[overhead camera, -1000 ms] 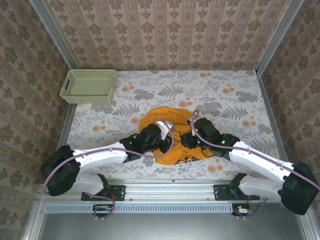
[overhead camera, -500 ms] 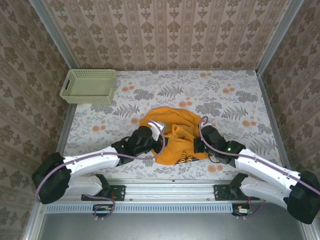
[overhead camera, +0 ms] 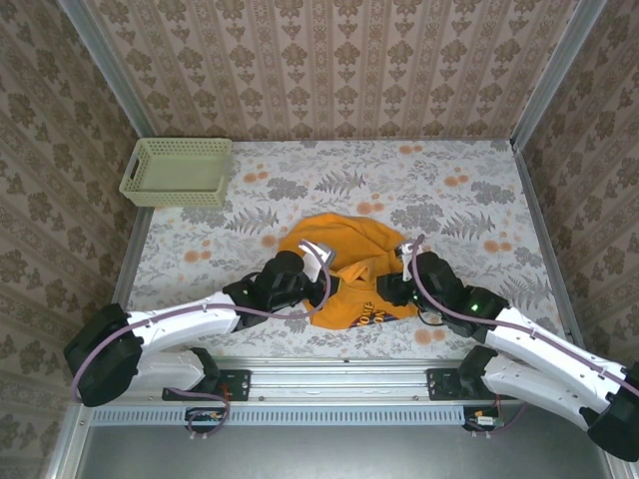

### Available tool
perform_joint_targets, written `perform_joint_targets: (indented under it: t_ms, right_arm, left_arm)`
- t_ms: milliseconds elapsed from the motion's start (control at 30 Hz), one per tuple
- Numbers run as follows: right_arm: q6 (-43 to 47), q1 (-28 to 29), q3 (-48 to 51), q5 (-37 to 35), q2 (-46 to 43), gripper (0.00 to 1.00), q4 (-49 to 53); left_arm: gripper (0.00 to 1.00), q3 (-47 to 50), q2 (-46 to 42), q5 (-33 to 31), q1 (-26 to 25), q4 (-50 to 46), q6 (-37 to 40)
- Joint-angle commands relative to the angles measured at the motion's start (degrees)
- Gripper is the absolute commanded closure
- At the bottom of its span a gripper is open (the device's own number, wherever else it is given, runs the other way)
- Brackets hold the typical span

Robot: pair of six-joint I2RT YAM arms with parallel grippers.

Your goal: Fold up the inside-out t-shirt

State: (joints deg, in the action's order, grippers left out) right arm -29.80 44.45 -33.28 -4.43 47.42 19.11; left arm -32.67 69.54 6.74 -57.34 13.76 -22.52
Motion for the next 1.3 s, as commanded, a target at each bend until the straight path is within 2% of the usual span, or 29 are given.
perform_joint_targets:
  t_ms: [0, 100, 200, 333, 433, 500, 600, 767, 1000, 1133, 1267]
  right_arm:
    - [1.9, 3.3, -0.5, -1.9, 3.7, 0.55, -0.5]
    - [1.7, 3.5, -1.7, -7.2, 7.8, 0.45, -0.5]
    - [2.4, 3.4, -4.1, -11.6, 11.4, 0.45, -1.9]
    - [3.1, 1.7, -9.1, -16.9, 14.2, 0.65, 0.5]
    - [4.0, -3.0, -10.3, -11.8, 13.9, 0.80, 0.5]
    - [4.2, -6.5, -10.8, -8.5, 14.3, 0.86, 1.2]
    - [4.7, -10.1, -12.0, -6.4, 16.0, 0.88, 3.4]
    - [4.8, -9.7, -12.0, -5.3, 13.8, 0.80, 5.3]
    - [-0.8, 1.9, -5.1, -9.1, 3.5, 0.44, 3.2]
    - [-4.1, 3.7, -4.9, -14.1, 7.7, 0.30, 1.3]
    - [-5.6, 3.6, -8.9, -21.7, 14.4, 0.26, 2.3]
  left_arm:
    - [1.00, -2.0, 0.6, 1.2, -0.4, 1.6, -0.6]
    - [1.00, -2.4, 0.8, 1.5, -0.6, 1.1, -0.4]
    - [1.00, -3.0, 0.9, 2.1, -0.8, 0.5, 0.0]
    - [1.00, -2.9, 0.9, 2.6, -0.9, -0.1, 0.5]
    - [1.00, -2.9, 0.9, 3.5, -0.9, -0.4, 0.9]
    - [1.00, -2.8, 0.8, 4.1, -1.0, -0.2, 1.1]
    - [1.00, -2.9, 0.8, 5.0, -1.0, 0.2, 1.1]
    - [1.00, -3.6, 0.9, 5.1, -1.0, 0.1, 0.8]
    - [1.00, -4.2, 1.2, 4.7, -0.9, 0.0, 0.6]
    - [1.00, -5.0, 1.7, 5.9, -0.8, 0.4, 0.5]
    - [1.00, -5.6, 1.4, 6.5, -1.1, 0.0, 0.6]
